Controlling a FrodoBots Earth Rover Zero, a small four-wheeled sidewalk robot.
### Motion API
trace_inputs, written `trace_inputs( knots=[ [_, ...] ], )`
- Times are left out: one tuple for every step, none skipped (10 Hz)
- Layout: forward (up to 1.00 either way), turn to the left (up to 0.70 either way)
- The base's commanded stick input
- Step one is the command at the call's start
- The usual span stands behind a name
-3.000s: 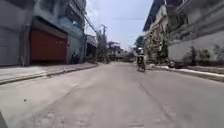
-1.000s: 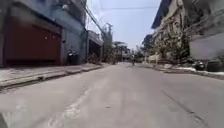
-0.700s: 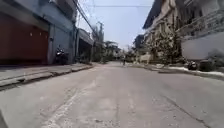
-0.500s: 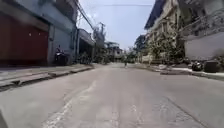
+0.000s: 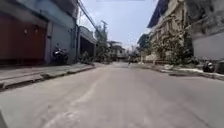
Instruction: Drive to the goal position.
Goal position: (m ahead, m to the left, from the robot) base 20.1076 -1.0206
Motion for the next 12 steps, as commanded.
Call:
trace_inputs(
  knots=[
    [1.00, 0.00],
    [1.00, 0.00],
    [1.00, 0.00],
    [1.00, -0.05],
    [1.00, -0.12],
    [1.00, -0.30],
    [1.00, -0.38],
    [1.00, -0.38],
    [1.00, -0.38],
    [1.00, -0.38],
    [1.00, -0.30],
    [1.00, -0.17]
  ],
)
